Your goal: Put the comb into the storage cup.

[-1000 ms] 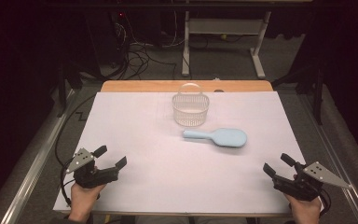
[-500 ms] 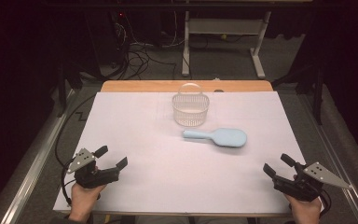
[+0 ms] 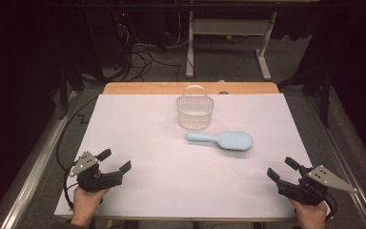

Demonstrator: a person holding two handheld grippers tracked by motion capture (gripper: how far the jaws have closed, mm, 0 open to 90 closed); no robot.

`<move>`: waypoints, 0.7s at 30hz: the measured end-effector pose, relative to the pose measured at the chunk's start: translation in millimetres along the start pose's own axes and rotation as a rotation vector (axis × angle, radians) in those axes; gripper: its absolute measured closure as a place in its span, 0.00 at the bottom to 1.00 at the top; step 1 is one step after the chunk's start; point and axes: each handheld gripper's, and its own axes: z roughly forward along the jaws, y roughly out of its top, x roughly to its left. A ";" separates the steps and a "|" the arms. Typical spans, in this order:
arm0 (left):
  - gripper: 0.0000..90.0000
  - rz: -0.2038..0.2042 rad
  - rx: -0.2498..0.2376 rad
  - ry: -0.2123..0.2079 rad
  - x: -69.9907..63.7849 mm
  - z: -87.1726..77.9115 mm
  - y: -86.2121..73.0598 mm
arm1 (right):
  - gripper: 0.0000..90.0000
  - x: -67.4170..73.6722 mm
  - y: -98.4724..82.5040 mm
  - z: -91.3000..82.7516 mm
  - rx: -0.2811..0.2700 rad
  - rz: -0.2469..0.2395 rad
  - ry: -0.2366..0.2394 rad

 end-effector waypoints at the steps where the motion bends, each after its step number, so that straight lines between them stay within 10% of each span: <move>1: 0.08 -0.002 0.000 0.002 0.2 0.2 -0.1 | 0.21 0.0 0.0 0.0 0.000 0.000 0.000; 21: 0.08 -0.019 -0.004 0.001 1.2 1.1 -0.5 | 0.24 5.0 4.3 8.7 -0.021 -0.007 0.026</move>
